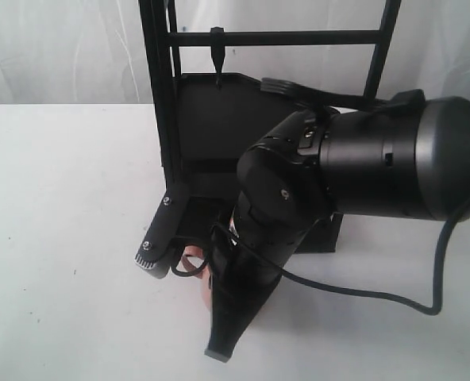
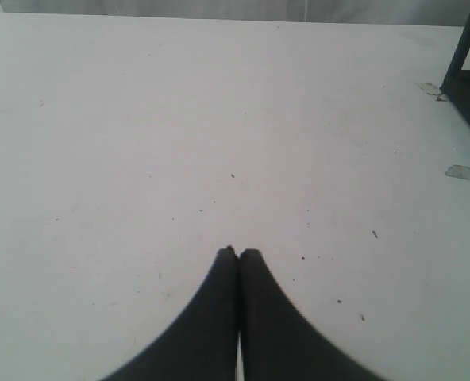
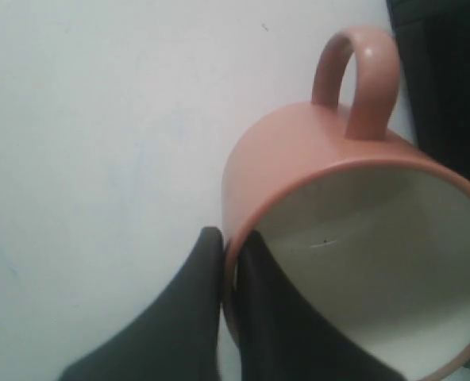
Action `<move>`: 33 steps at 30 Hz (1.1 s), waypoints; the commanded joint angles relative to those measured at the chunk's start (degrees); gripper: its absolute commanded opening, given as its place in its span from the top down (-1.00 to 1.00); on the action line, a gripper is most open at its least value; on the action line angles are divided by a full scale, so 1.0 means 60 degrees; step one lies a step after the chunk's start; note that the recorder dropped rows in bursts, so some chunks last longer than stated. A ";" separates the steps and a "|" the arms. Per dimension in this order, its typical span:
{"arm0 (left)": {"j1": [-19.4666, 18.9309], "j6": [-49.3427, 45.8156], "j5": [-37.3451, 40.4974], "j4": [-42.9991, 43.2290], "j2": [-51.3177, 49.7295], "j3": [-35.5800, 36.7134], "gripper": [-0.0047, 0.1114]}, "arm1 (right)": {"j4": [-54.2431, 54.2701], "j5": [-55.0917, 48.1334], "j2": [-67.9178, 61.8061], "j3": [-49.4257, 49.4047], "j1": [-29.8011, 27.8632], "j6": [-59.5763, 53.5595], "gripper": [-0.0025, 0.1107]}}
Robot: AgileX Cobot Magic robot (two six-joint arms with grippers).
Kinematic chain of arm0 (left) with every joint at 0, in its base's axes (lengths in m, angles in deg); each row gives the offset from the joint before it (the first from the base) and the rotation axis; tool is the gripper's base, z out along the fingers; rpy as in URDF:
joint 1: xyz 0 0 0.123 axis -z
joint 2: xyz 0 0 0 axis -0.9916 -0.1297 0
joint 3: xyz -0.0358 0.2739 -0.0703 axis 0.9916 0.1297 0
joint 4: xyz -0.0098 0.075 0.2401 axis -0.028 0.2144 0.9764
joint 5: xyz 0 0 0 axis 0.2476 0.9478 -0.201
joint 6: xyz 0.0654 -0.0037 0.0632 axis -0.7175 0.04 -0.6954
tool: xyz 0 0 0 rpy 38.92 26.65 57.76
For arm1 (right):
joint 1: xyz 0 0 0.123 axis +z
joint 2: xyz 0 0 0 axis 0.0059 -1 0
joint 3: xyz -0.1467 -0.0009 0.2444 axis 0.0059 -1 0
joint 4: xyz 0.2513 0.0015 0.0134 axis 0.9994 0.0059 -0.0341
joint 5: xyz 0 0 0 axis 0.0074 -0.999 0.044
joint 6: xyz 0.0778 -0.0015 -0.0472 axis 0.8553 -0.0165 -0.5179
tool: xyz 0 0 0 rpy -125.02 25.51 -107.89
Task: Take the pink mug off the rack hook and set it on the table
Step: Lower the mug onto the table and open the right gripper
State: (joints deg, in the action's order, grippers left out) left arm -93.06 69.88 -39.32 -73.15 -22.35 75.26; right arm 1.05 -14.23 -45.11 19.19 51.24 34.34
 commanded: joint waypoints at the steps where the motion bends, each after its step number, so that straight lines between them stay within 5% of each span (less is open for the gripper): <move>1: -0.0035 0.0058 0.0038 -0.0021 0.0047 0.0026 0.92 | 0.0095 0.0092 0.0028 0.0052 -0.0032 0.0055 0.95; 12: -0.0035 0.0058 0.0038 -0.0021 0.0047 0.0026 0.92 | 0.0245 0.0166 0.0028 0.0052 -0.0032 0.0055 0.50; 27: -0.0035 0.0058 0.0038 -0.0021 0.0047 0.0026 0.92 | 0.0245 -0.0897 0.1896 0.0750 -0.0032 0.1305 0.49; 33: -0.0035 0.0058 0.0038 -0.0021 0.0047 0.0026 0.92 | 0.0245 0.0112 0.4045 -0.0774 -0.0032 0.2675 0.69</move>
State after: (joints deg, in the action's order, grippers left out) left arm -93.06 69.88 -39.32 -73.15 -22.35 75.26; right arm 2.53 -16.70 -25.86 19.59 51.24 45.99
